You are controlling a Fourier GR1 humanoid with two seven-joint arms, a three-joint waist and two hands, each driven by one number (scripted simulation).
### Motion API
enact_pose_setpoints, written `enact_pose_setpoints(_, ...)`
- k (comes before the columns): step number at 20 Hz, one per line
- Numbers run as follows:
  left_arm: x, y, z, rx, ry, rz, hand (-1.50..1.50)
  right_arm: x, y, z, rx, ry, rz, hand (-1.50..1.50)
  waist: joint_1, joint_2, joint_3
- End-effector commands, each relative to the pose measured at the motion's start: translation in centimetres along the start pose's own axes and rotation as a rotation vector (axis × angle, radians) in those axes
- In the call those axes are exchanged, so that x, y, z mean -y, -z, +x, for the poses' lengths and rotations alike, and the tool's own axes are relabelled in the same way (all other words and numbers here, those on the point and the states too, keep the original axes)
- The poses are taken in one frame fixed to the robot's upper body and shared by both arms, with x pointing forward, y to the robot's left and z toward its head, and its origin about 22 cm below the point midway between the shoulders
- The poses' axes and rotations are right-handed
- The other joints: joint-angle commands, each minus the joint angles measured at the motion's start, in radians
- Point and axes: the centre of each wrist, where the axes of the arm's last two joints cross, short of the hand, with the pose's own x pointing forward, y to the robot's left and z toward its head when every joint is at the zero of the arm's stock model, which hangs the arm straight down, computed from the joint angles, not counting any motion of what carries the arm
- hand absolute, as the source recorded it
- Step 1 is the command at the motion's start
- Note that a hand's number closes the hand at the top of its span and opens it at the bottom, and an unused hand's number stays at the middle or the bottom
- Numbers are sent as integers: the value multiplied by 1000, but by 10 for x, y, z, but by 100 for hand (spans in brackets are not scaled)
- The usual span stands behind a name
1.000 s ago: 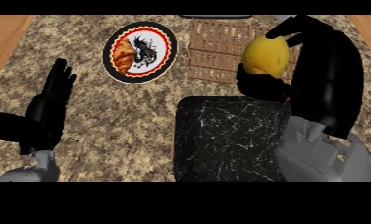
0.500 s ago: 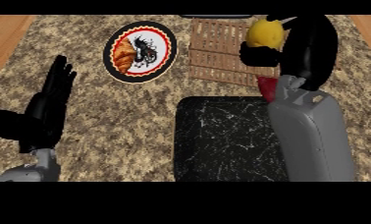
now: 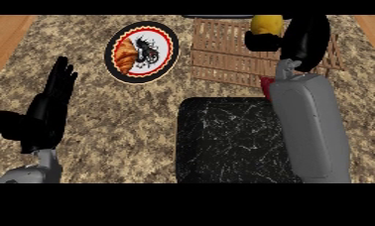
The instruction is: Pick the lemon from the tray and place it in the tiered shelf
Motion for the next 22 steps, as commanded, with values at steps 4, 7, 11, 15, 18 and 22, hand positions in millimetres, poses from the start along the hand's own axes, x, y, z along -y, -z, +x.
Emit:
enact_pose_setpoints(4, 7, 11, 10, -5, 4, -1, 0, -21, 26, -18, -39, 56, 89, -150, -2, 1, 0)
enact_pose_setpoints(7, -13, 7, 1, -15, -9, 0, 0, 4, 42, -9, -24, 92, 102, -150, -4, -1, 0)
enact_pose_setpoints(11, -4, 4, 11, -8, -1, -2, 0, 7, 31, -5, 44, 158, 94, -150, -6, -3, 0)
enact_pose_setpoints(15, 2, -3, 1, -18, -14, 7, 0, 20, 30, 6, 63, 284, 39, -150, -7, -3, 0)
enact_pose_setpoints(18, -2, -7, -10, -5, 3, 14, 0, 43, 28, -7, 45, 341, -40, -150, -12, -4, 0)
enact_pose_setpoints(22, -5, -4, -1, -8, -4, 25, 0, 78, 11, -22, -26, 344, -121, -150, -24, -9, 0)
